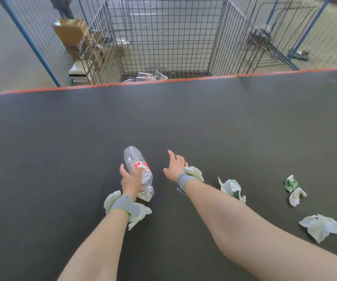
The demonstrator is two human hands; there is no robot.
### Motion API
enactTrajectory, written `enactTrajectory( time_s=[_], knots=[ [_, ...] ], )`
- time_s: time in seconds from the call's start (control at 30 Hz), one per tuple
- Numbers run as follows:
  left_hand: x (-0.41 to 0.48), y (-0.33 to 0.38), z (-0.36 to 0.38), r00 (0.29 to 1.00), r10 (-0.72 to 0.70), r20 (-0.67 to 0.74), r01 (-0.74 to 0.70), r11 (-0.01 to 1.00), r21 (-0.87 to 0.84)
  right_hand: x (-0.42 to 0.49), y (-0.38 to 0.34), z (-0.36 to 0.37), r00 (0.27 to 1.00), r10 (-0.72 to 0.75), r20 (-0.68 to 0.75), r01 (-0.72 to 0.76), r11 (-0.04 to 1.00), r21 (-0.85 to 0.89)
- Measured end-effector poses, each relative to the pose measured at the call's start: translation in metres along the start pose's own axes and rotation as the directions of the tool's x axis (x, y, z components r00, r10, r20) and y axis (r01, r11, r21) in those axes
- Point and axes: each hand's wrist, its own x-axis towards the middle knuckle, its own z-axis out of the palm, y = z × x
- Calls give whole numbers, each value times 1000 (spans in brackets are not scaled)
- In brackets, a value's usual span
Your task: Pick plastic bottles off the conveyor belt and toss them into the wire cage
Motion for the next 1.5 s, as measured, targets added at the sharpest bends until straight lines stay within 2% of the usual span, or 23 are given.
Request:
enactTrajectory(
  time_s=[0.07, 0.13, 0.2, 0.23, 0.3, 0.37, 0.47, 0.53, 0.6, 0.7, 0.83, 0.97, 1.03, 1.13, 1.2, 1.3, 1.37, 1.47, 1.5],
  knots=[
    [6, 1, 11, 999, -38, 37, 37, 999, 33, 16, -4, -14, 999, 27, -38, -24, 997, 71],
    [16, 24, 23, 998, -30, 59, 30, 1000, -7, 29, -7, -31, 994, 58, -97, -47, 993, 111],
    [43, 82, 29, 996, 2, 88, 15, 981, -194, 41, -11, -51, 988, 78, -133, -59, 988, 142],
    [62, 122, 27, 986, 47, 162, 11, 940, -341, 49, -16, -63, 983, 86, -160, -58, 984, 169],
    [90, 201, 22, 916, 223, 333, 4, 825, -564, 67, -26, -85, 970, 99, -223, -45, 971, 234],
    [102, 246, 8, 879, 255, 402, 42, 799, -599, 80, -43, -105, 967, 60, -248, 15, 957, 288],
    [94, 238, 7, 870, 220, 442, -15, 906, -423, 89, -60, -116, 973, 12, -231, 58, 953, 297],
    [91, 209, 13, 908, 137, 397, -81, 985, -154, 90, -63, -112, 981, 10, -192, 46, 958, 282],
    [96, 178, 12, 941, 37, 338, -91, 985, 145, 88, -62, -101, 991, 11, -136, 26, 962, 272],
    [94, 140, 4, 937, -39, 347, -139, 871, 472, 83, -58, -82, 997, 6, -72, 9, 976, 217],
    [76, 87, -7, 949, -48, 312, -203, 665, 719, 68, -54, -62, 999, 0, 46, -5, 994, 105],
    [69, 45, -27, 953, 51, 298, -294, 381, 876, 41, -47, -41, 990, 6, 141, -18, 996, 87],
    [60, 28, -43, 951, 43, 307, -302, 339, 891, 18, -42, -26, 982, -16, 189, -2, 995, 97],
    [45, 9, -60, 964, 38, 265, -257, 401, 879, -12, -31, -5, 964, -47, 261, 16, 993, 120],
    [30, -8, -71, 976, 43, 215, -215, 384, 898, -33, -24, 9, 944, -69, 322, 36, 994, 106],
    [10, -37, -86, 988, 73, 133, -151, 372, 916, -53, -21, 35, 932, -115, 343, 85, 991, 101],
    [-4, -56, -89, 990, 98, 105, -140, 482, 865, -64, -21, 52, 936, -147, 321, 118, 987, 107],
    [-11, -64, -86, 989, 150, 8, -121, 763, 635, -72, -24, 66, 970, -166, 179, 160, 986, 46],
    [-12, -64, -86, 989, 146, -37, -99, 814, 572, -75, -26, 68, 976, -174, 131, 172, 985, 22]
  ],
)
